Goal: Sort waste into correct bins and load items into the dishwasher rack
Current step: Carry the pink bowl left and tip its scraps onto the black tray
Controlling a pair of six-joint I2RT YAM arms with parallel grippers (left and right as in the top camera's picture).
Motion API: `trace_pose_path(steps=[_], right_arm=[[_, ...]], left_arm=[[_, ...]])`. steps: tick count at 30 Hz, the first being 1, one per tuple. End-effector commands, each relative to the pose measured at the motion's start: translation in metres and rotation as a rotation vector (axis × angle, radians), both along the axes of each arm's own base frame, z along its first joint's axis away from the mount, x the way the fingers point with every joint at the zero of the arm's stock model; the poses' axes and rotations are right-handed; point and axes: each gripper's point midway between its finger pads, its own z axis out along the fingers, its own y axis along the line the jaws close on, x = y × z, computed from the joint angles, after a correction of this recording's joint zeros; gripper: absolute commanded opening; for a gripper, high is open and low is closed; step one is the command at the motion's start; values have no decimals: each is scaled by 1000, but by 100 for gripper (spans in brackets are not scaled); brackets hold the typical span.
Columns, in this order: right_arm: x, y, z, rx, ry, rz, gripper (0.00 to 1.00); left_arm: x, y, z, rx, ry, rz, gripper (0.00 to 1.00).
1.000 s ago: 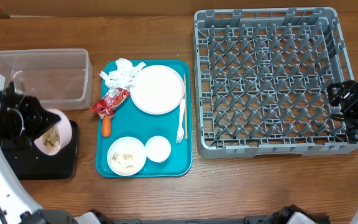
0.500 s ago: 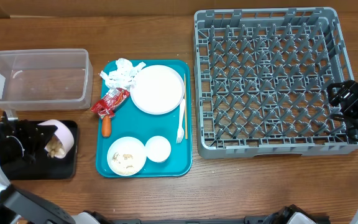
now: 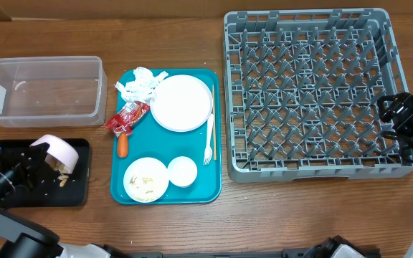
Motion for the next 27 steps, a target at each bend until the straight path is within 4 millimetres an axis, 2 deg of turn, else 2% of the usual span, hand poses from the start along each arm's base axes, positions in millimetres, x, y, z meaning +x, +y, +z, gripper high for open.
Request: trace_pose_path(steps=[1,4,7,9,14,17,27], right_arm=[[2,-3,11,-22,-24,-4,100],[2,-3,11,-22,-24,-4,100],[2,-3,11,-22,-24,-4,100],[2,-3,11,-22,-25,-4,100],[2,-3,11,-22,-25,-4,100],[2,-3,11,-22,-24,-4,100],[2,-3,11,-22,-25,-4,100]], left_arm=[[-1,6,-1,-50,-53,25,4],[-7,15,-1,-64,-57,62,4],[-11,22,19,-105,-163,108,4],[-14,26,25,-110,-200,128,4],[-17,30,23,-101,-194,139,4],[-15,31,34,-75,-279,136,4],[-16,32,39,-101,-294,151,4]])
